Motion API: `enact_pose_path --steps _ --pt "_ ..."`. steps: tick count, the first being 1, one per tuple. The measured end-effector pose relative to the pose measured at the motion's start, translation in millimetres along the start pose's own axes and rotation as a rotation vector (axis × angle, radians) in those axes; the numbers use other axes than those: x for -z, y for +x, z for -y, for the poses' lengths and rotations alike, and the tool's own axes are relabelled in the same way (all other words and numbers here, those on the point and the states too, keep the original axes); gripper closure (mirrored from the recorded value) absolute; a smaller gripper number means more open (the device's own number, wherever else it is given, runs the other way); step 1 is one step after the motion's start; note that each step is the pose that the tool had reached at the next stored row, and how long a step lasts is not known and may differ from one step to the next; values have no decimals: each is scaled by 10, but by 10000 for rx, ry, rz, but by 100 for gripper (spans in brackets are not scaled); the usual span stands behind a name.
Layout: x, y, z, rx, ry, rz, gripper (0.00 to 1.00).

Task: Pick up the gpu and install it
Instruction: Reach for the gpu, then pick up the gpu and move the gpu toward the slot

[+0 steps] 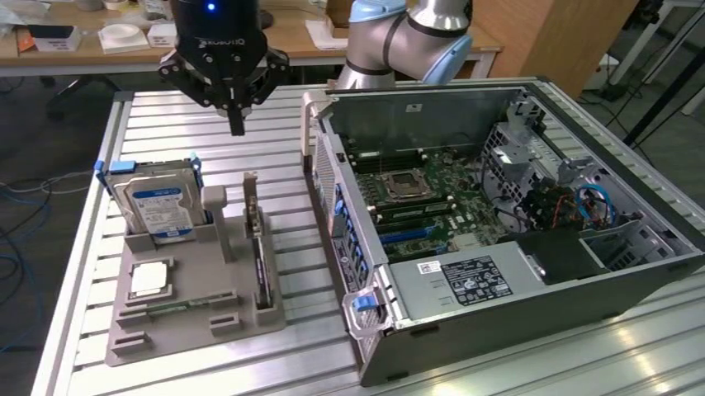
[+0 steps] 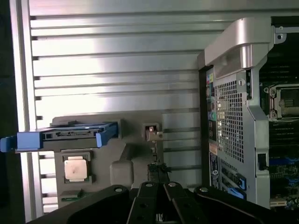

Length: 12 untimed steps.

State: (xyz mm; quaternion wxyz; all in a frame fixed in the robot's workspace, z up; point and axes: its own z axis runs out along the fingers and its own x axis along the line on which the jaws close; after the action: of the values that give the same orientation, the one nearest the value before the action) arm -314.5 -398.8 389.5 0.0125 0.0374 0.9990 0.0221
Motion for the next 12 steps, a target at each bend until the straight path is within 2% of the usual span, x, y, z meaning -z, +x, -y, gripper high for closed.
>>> enact_pose_path --steps 12 --pt "0 0 0 2 0 0 89"
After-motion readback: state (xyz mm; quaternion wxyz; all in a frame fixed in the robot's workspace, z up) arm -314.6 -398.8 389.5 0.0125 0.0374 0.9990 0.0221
